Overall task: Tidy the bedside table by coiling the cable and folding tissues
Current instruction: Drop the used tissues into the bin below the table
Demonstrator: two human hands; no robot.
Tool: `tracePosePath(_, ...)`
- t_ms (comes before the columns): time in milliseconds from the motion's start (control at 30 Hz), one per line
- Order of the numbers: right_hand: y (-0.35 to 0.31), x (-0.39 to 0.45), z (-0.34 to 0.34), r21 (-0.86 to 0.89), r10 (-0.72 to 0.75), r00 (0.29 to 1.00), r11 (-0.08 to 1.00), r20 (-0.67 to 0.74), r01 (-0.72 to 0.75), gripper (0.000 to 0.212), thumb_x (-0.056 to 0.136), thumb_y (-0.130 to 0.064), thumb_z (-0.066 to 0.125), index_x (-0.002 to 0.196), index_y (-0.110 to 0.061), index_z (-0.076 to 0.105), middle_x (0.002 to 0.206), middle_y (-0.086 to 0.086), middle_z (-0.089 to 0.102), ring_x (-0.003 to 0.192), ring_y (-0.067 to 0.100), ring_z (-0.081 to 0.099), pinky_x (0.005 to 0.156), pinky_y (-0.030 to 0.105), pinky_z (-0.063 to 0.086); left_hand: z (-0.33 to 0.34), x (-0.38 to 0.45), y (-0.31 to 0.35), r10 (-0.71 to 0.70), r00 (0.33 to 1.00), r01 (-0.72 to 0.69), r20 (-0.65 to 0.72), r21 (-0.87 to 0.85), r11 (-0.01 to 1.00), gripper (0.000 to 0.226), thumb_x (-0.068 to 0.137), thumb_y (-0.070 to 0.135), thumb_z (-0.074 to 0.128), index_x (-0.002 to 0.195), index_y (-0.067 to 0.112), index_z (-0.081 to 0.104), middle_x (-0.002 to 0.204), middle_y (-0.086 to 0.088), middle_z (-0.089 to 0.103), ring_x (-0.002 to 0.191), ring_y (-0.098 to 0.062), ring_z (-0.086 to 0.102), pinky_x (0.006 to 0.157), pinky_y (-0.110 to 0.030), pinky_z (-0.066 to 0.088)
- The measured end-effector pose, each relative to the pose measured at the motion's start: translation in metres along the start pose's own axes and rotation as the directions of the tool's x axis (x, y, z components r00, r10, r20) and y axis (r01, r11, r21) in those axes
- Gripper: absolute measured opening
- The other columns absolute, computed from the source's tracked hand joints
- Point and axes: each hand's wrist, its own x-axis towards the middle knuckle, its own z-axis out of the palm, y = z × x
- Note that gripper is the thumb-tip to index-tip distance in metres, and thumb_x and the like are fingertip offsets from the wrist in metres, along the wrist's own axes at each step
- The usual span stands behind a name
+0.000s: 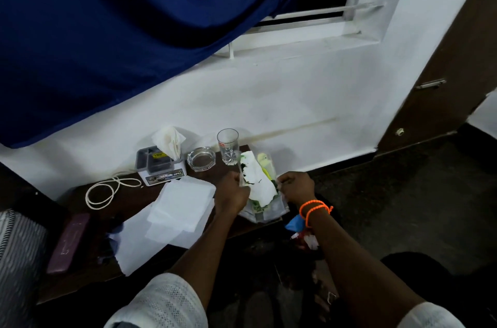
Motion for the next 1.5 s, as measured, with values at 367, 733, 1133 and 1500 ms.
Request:
tracePosePath(367, 0.079, 0.022, -0.062, 0.046, 0.210, 0.967, 0.978, -0.142, -0.206, 0.023, 0.076, 0.003, 0.066, 0.087, -0.008, 0.083, 0.089, 0.018, 0.079, 0.086, 0.032, 0.076, 0.086, 0.041, 0.062, 0.131, -0.031, 0.050, 0.342, 0.838, -0.432, 0.426, 0.134, 0.892, 0.053, 0.101, 0.017, 0.051, 0.152, 0.009, 0.037, 0.132, -0.023, 0.063, 0.122, -0.036, 0.063, 0.101, -0.044, 0.051)
tracePosePath(733, 0.174, 0.056, -0.024, -0.130, 0.327, 0.942, 0.940, 0.073, -0.316, 0.026, 0.075, 0.005, 0.073, 0.099, -0.002, 0.081, 0.101, 0.014, 0.079, 0.094, 0.020, 0.075, 0.088, 0.029, 0.058, 0.231, -0.025, -0.007, 0.377, 0.814, -0.577, 0.442, 0.549, 0.604, 0.059, 0.103, 0.002, 0.039, 0.160, 0.001, 0.022, 0.162, -0.027, 0.030, 0.131, -0.028, 0.059, 0.091, -0.033, 0.059)
tracePosePath(1133, 0.203, 0.057, 0.010, -0.178, 0.369, 0.929, 0.915, 0.002, -0.363, 0.023, 0.090, -0.005, 0.061, 0.110, 0.001, 0.072, 0.116, 0.020, 0.071, 0.114, 0.033, 0.066, 0.094, 0.034, 0.052, 0.248, -0.005, -0.045, 0.123, 0.794, -0.556, 0.595, 0.631, 0.541, 0.043, 0.103, 0.019, 0.053, 0.144, 0.006, 0.052, 0.158, -0.018, 0.032, 0.149, -0.032, 0.030, 0.118, -0.037, 0.035)
tracePosePath(1500, 0.139, 0.055, -0.028, -0.220, 0.100, 0.993, 0.969, -0.059, -0.111, 0.020, 0.086, -0.011, 0.064, 0.101, -0.008, 0.077, 0.106, 0.016, 0.074, 0.103, 0.032, 0.070, 0.089, 0.036, 0.056, 0.194, 0.001, 0.026, 0.320, 0.741, -0.653, 0.590, 0.524, 0.547, 0.031, 0.099, 0.016, 0.054, 0.129, 0.010, 0.060, 0.132, -0.012, 0.053, 0.125, -0.030, 0.054, 0.097, -0.043, 0.055)
